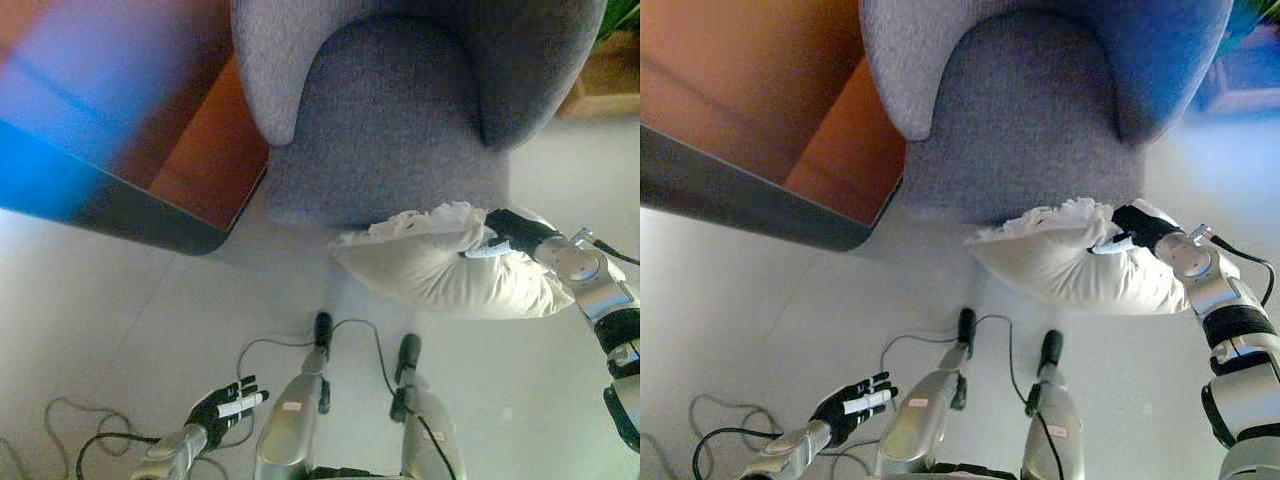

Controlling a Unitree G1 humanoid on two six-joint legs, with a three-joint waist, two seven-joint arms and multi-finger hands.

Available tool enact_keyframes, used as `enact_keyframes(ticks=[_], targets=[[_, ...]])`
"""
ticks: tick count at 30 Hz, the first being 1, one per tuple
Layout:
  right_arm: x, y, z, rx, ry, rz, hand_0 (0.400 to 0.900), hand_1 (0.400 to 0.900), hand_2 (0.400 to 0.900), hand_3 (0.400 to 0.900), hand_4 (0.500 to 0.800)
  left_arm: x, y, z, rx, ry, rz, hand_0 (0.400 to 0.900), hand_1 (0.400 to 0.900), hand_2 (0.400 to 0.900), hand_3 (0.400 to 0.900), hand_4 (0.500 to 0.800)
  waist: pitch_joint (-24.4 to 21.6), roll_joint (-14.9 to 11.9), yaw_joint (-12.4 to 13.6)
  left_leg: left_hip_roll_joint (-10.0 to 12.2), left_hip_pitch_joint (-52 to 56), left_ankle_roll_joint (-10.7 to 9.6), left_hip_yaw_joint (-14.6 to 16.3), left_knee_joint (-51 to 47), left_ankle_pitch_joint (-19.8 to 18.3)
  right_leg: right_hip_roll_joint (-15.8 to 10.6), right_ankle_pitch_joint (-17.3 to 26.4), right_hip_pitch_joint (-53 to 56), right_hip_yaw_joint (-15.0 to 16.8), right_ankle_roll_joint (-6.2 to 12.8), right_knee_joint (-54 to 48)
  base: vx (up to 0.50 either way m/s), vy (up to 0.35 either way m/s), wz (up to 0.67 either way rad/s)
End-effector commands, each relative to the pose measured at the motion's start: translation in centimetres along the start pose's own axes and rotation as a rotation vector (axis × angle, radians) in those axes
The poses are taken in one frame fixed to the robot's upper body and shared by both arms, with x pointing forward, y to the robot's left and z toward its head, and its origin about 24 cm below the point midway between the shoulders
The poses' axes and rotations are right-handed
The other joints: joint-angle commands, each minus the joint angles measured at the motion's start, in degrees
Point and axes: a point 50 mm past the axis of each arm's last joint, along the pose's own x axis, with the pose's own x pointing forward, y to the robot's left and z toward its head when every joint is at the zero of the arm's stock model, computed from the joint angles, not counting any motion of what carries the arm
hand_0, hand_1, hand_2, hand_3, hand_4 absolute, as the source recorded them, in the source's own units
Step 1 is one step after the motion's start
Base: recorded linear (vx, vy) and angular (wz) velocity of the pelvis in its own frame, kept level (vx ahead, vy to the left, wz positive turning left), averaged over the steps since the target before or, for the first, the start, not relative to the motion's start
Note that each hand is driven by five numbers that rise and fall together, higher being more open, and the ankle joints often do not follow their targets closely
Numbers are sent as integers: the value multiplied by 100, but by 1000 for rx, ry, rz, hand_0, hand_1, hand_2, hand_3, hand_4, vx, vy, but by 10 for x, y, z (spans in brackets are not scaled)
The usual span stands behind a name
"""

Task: Pick up the pillow and put it on the sofa.

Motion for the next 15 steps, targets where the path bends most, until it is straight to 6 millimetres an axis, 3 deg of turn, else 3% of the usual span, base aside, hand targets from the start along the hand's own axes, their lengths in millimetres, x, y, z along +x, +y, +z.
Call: enact_keyframes(ticks=[1, 7, 15], targets=[[-16, -44, 47, -38, -257, -62, 400, 400, 400, 400, 500, -31, 37, -37, 60, 163, 91, 900, 900, 900, 900, 800, -967, -546, 175, -68, 462, -268, 150, -43, -626, 142, -103, 331, -173, 62, -142, 170, 8, 4], [-22, -60, 56, -28, -278, -3, 400, 400, 400, 400, 500, -40, 37, -61, 38, 256, 119, 900, 900, 900, 900, 800, -1530, -857, 295, -84, 881, -260, 98, -43, -756, 192, -114, 896, -235, 50, -355, 178, 46, 9], [-29, -103, 78, 49, -309, -2, 400, 400, 400, 400, 500, -52, 36, -89, 9, 367, 151, 900, 900, 900, 900, 800, -1990, -1208, 553, -97, 1268, -253, 37, -43, -893, 195, -130, 1347, -320, 63, -484, 122, 54, 11]])
